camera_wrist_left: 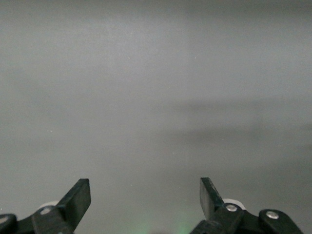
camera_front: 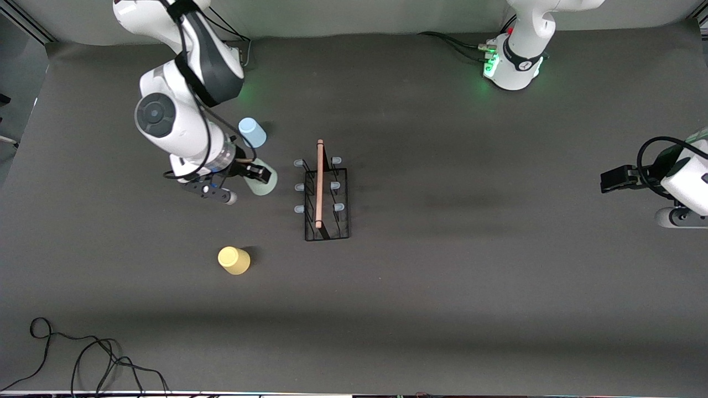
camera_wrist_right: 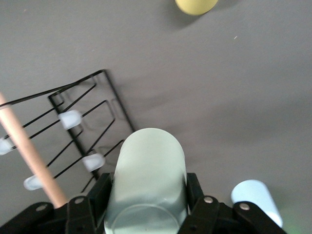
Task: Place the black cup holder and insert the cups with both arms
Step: 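Place the green cup onto a rack peg with the right gripper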
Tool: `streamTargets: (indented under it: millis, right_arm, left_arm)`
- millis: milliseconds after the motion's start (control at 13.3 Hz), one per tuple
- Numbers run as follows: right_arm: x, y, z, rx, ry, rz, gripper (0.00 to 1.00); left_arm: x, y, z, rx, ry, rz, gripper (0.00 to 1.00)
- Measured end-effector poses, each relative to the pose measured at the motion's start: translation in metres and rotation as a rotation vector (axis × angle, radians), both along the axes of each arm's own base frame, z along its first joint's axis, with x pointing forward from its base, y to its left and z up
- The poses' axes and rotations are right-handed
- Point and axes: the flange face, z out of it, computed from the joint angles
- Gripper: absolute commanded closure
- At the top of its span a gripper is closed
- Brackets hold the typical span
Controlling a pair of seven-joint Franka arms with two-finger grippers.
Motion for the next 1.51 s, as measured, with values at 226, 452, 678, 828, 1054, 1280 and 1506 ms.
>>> streamTargets:
  millis: [226, 452, 678, 828, 1054, 1280, 1506]
  right_arm:
    - [-0.014, 0.037, -0.015, -0.008, 0.027, -0.004, 1.0]
    - [-0.026, 0.063, -0.038, -0.026, 0.045, 0.01, 1.0]
    - [-0.028, 0.07, -0.054, -0.038, 0.06, 0.02, 1.0]
    - [-0.03, 0.076, -0.066, -0.045, 0.064, 0.027, 0.0]
    - [-0.029, 0.079, -0.078, -0.049, 0.064, 0.028, 0.0]
    - [-0.026, 0.08, -0.073, -0.043, 0.054, 0.027, 0.0]
    - [-0.014, 0.071, -0.059, -0.041, 0.026, 0.037, 0.0]
  left_arm:
    - [-0.001, -0.007, 0.006, -0.01, -0.024, -0.011, 0.0]
    - [0.001, -0.007, 0.007, -0.011, -0.043, -0.009, 0.0]
    - [0.001, -0.005, 0.002, -0.01, -0.039, -0.001, 0.0]
    - [0.001, -0.005, 0.0, -0.01, -0.036, 0.005, 0.0]
    - [-0.001, -0.006, 0.002, -0.009, -0.038, 0.015, 0.0]
    - [-0.003, -0.019, 0.006, -0.005, -0.046, 0.049, 0.0]
    - [-0.003, -0.021, 0.006, -0.004, -0.046, 0.052, 0.0]
